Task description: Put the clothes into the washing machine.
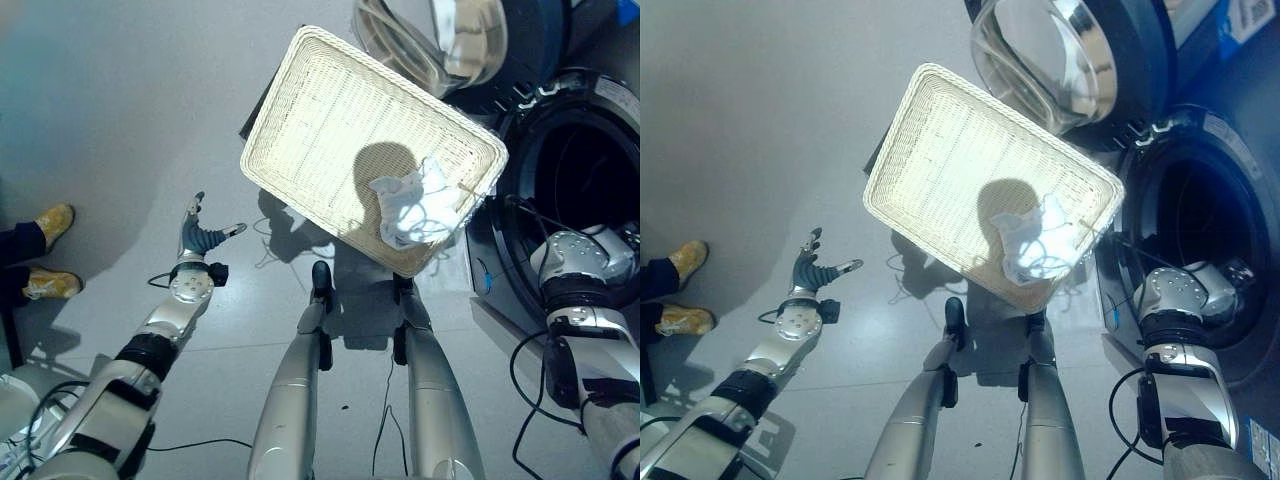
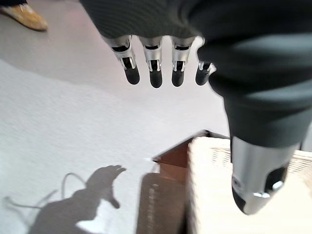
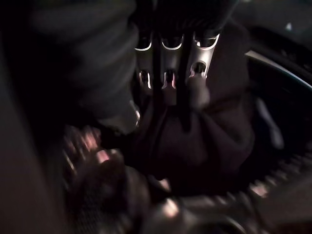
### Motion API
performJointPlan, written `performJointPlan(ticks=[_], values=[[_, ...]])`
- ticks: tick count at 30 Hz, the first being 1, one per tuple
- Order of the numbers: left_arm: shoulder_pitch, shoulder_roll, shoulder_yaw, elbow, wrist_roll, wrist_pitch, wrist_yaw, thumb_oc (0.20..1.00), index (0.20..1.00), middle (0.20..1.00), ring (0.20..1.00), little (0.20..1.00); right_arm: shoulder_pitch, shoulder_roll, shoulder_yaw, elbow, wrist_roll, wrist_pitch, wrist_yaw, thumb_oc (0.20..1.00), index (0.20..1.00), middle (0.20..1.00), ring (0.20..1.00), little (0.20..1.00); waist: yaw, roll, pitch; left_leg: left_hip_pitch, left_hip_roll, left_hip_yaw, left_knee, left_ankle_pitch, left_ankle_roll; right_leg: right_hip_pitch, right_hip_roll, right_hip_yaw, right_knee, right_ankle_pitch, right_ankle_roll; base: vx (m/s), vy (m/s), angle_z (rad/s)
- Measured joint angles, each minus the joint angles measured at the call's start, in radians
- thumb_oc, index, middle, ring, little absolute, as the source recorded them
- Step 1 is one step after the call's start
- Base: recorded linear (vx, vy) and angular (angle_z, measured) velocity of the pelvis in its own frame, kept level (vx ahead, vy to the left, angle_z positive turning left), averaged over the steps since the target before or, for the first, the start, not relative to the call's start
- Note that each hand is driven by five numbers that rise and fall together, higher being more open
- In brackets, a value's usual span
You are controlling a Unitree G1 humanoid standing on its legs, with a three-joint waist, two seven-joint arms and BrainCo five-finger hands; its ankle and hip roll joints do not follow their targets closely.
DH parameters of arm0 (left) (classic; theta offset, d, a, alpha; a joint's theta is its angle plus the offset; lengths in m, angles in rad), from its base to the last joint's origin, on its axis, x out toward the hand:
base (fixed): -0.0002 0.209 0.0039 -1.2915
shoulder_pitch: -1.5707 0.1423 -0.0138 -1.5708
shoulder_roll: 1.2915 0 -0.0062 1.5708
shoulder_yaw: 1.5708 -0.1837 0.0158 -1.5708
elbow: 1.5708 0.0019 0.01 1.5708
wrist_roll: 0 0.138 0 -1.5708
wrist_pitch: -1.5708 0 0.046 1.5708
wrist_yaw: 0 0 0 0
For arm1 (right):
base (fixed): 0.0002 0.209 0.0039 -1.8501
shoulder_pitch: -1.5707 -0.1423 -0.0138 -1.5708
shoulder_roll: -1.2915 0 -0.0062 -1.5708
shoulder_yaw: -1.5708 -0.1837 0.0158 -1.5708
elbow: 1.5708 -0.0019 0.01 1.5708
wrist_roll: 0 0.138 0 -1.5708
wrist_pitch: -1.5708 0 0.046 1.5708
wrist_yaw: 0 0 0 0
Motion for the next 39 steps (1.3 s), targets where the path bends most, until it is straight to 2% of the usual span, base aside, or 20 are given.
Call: performJointPlan(ticks=[1,3,5,6,9,10,13,14,16,17,19,20,21,24,28,30,34,39], values=[[0.002,0.006,0.0,0.0,-0.006,0.002,-0.001,1.0,1.0,1.0,1.0,1.0,-0.001,0.0,-0.008,0.006,0.008,0.006,0.004,1.0,1.0,1.0,1.0,1.0,0.0,-0.002,0.0,0.0,-0.001,0.0,0.002,-0.002,0.002,0.0,-0.002,0.0,0.003,-0.001,0.001,0.0,0.0,0.0],[0.003,0.009,-0.005,0.004,-0.018,0.007,-0.002,1.0,1.0,1.0,1.0,1.0,0.0,0.0,-0.047,0.091,0.022,0.162,0.09,1.0,1.0,1.0,1.0,1.0,-0.007,-0.017,-0.001,0.016,-0.007,0.006,0.007,-0.011,0.014,0.003,-0.011,-0.001,0.029,-0.001,0.002,0.0,0.0,0.0],[0.003,0.009,-0.005,0.004,-0.018,0.007,-0.002,1.0,1.0,1.0,1.0,1.0,0.0,0.0,-0.047,0.091,0.022,0.162,0.09,1.0,1.0,1.0,1.0,1.0,-0.007,-0.017,-0.001,0.016,-0.007,0.006,0.007,-0.011,0.014,0.003,-0.011,-0.001,0.029,-0.001,0.002,-0.01,-0.005,-0.09],[0.001,0.009,-0.045,0.0,-0.02,0.018,0.0,1.0,1.0,1.0,1.0,1.0,-0.019,0.016,-0.03,0.173,0.022,0.388,0.187,1.0,1.0,1.0,1.0,1.0,-0.005,-0.057,-0.002,0.038,-0.019,0.031,-0.002,-0.012,0.025,0.005,-0.027,-0.01,0.039,-0.008,0.012,-0.01,-0.011,-0.18],[0.001,0.009,-0.045,0.0,-0.02,0.018,0.0,1.0,1.0,1.0,1.0,1.0,-0.019,0.016,-0.03,0.173,0.022,0.388,0.187,1.0,1.0,1.0,1.0,1.0,-0.005,-0.057,-0.002,0.038,-0.019,0.031,-0.002,-0.012,0.025,0.005,-0.027,-0.01,0.039,-0.008,0.012,-0.02,-0.013,-0.1],[-0.016,-0.011,-0.085,-0.018,-0.048,0.028,-0.003,1.0,1.0,1.0,1.0,1.0,-0.037,0.021,0.069,0.224,0.021,0.652,0.28,1.0,1.0,1.0,1.0,1.0,-0.01,-0.072,-0.001,0.027,-0.031,0.053,-0.008,-0.007,0.03,0.003,-0.035,-0.008,-0.003,0.0,0.02,-0.05,-0.029,-0.13],[-0.016,-0.011,-0.085,-0.018,-0.048,0.028,-0.003,1.0,1.0,1.0,1.0,1.0,-0.037,0.021,0.069,0.224,0.021,0.652,0.28,1.0,1.0,1.0,1.0,1.0,-0.01,-0.072,-0.001,0.027,-0.031,0.053,-0.008,-0.007,0.03,0.003,-0.035,-0.008,-0.003,0.0,0.02,-0.02,-0.017,-0.08],[0.007,-0.019,-0.066,-0.04,-0.059,0.036,-0.005,1.0,1.0,1.0,1.0,1.0,0.008,0.063,0.307,0.149,0.01,0.832,0.347,1.0,1.0,1.0,1.0,1.0,-0.008,-0.068,-0.002,0.011,-0.018,0.054,-0.017,0.003,0.019,-0.015,-0.019,-0.004,-0.016,0.011,0.015,0.0,-0.022,-0.12],[0.007,-0.019,-0.066,-0.04,-0.059,0.036,-0.005,1.0,1.0,1.0,1.0,1.0,0.008,0.063,0.307,0.149,0.01,0.832,0.347,1.0,1.0,1.0,1.0,1.0,-0.008,-0.068,-0.002,0.011,-0.018,0.054,-0.017,0.003,0.019,-0.015,-0.019,-0.004,-0.016,0.011,0.015,-0.05,0.03,-0.02],[0.11,-0.104,-0.018,-0.018,-0.081,0.038,-0.019,1.0,1.0,1.0,1.0,1.0,0.077,0.217,0.475,0.064,-0.288,0.898,0.373,1.0,1.0,1.0,1.0,1.0,0.018,-0.056,0.001,-0.004,0.008,0.028,-0.019,0.012,-0.01,-0.026,0.005,-0.035,-0.005,0.003,-0.021,-0.09,0.082,0.12],[0.152,-0.174,0.05,0.009,-0.082,0.024,-0.021,1.0,1.0,1.0,1.0,1.0,0.1,0.178,0.538,0.032,-0.579,0.897,0.366,1.0,1.0,1.0,1.0,1.0,0.029,-0.044,0.002,-0.003,0.01,0.016,-0.036,0.021,-0.016,-0.026,0.005,-0.05,-0.006,0.001,-0.026,-0.07,0.096,0.16],[0.164,-0.205,0.078,0.019,-0.084,0.019,-0.018,1.0,1.0,1.0,1.0,1.0,0.115,0.15,0.554,0.004,-0.69,0.903,0.368,1.0,1.0,1.0,1.0,1.0,0.021,-0.04,0.002,-0.002,0.01,0.011,-0.042,0.026,-0.017,-0.027,0.005,-0.055,-0.006,0.0,-0.028,-0.04,0.159,0.16],[0.206,-0.218,0.07,0.059,-0.097,0.023,-0.021,1.0,1.0,1.0,1.0,1.0,0.137,0.113,0.515,-0.018,-0.929,0.912,0.365,1.0,1.0,1.0,1.0,1.0,0.035,-0.038,0.002,-0.003,0.009,0.005,-0.045,0.027,-0.016,-0.029,0.004,-0.058,-0.002,-0.002,-0.031,-0.02,0.141,0.12],[0.234,-0.211,0.092,0.069,-0.098,0.015,-0.017,1.0,1.0,1.0,1.0,1.0,0.176,0.038,0.471,-0.101,-1.18,0.916,0.329,1.0,1.0,1.0,1.0,1.0,0.045,-0.038,0.002,-0.002,0.003,0.005,-0.049,0.029,-0.014,-0.034,-0.003,-0.058,0.01,-0.013,-0.023,-0.01,0.121,0.06],[0.23,-0.225,0.1,0.076,-0.109,-0.006,-0.012,1.0,1.0,1.0,1.0,1.0,0.22,0.045,0.456,-0.186,-1.314,0.932,0.288,1.0,1.0,1.0,1.0,1.0,0.029,-0.038,0.002,-0.003,-0.003,0.007,-0.051,0.03,-0.012,-0.041,-0.009,-0.057,0.022,-0.019,-0.019,-0.01,0.125,0.02],[0.23,-0.241,0.107,0.092,-0.119,-0.007,-0.012,1.0,1.0,1.0,1.0,1.0,0.241,0.08,0.459,-0.22,-1.345,0.933,0.283,1.0,1.0,1.0,1.0,1.0,0.014,-0.038,0.002,-0.003,-0.003,0.007,-0.053,0.031,-0.012,-0.041,-0.01,-0.057,0.022,-0.019,-0.018,-0.02,0.13,0.0],[0.228,-0.274,0.122,0.1,-0.125,-0.009,-0.012,1.0,1.0,1.0,1.0,1.0,0.281,0.089,0.5,-0.253,-1.41,0.933,0.262,1.0,1.0,1.0,1.0,1.0,-0.008,-0.038,0.002,-0.002,-0.002,0.006,-0.056,0.031,-0.011,-0.041,-0.008,-0.057,0.021,-0.019,-0.018,-0.02,0.091,-0.02],[0.228,-0.3,0.122,0.115,-0.125,-0.017,-0.01,1.0,1.0,1.0,1.0,1.0,0.333,0.093,0.521,-0.325,-1.554,0.923,0.169,1.0,1.0,1.0,1.0,1.0,-0.008,-0.038,0.002,0.002,-0.001,0.006,-0.055,0.031,-0.011,-0.037,-0.008,-0.057,0.021,-0.019,-0.019,-0.02,0.091,0.0]])
